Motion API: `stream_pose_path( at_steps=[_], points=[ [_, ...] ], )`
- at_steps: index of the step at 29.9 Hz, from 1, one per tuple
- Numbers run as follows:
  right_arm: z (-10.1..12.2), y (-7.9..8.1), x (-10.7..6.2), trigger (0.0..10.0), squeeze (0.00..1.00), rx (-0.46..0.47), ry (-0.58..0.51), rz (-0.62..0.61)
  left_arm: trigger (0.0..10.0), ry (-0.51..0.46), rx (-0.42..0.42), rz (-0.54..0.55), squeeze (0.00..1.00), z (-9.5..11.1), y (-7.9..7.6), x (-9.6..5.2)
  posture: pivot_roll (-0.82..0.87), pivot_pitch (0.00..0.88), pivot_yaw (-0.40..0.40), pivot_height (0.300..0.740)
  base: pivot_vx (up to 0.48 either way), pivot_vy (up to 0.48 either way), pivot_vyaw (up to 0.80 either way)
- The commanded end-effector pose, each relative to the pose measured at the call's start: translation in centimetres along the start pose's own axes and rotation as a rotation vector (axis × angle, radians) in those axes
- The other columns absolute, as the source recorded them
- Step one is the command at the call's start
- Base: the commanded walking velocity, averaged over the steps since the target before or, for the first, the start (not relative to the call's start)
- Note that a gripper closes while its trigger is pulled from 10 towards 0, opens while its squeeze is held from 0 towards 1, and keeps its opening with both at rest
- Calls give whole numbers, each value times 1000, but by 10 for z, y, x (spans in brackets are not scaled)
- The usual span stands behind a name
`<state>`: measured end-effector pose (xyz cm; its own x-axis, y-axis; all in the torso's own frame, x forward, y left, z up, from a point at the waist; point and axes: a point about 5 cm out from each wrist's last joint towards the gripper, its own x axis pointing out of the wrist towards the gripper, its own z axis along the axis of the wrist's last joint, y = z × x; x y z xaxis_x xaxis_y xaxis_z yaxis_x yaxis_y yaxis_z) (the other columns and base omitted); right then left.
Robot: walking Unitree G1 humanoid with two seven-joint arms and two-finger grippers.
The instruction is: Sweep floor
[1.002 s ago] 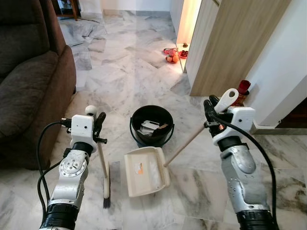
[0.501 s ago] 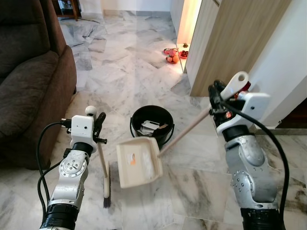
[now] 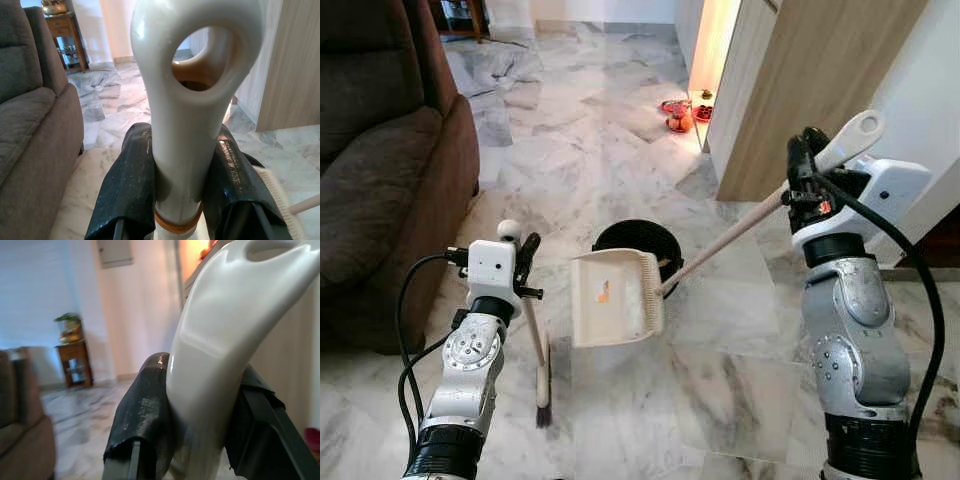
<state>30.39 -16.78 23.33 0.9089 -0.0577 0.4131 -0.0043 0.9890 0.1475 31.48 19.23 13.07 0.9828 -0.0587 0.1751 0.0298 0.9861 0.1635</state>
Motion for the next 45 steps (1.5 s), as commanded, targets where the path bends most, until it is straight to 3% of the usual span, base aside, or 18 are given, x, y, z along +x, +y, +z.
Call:
stream_pose_path(
  at_steps=[1, 19, 37, 45],
  points=[
    [17, -4, 4, 10000, 0, 9, -105, -54, 10000, -40, 32, -14, 0, 7, -2, 2, -25, 86, -53, 740, 0, 0, 0],
    [11, 8, 8, 10000, 0, 0, -119, -60, 10000, -55, 44, 12, 0, 9, 2, 1, -19, 103, -52, 740, 0, 0, 0],
    [20, 17, 12, 10000, 0, 7, -168, -28, 10000, -69, 59, 27, 0, 11, 4, 2, -19, 104, -50, 740, 0, 0, 0],
    [20, 17, 12, 10000, 0, 9, -165, -22, 10000, -74, 64, 36, 0, 11, 5, 2, -20, 103, -51, 740, 264, 0, 0]
  ],
)
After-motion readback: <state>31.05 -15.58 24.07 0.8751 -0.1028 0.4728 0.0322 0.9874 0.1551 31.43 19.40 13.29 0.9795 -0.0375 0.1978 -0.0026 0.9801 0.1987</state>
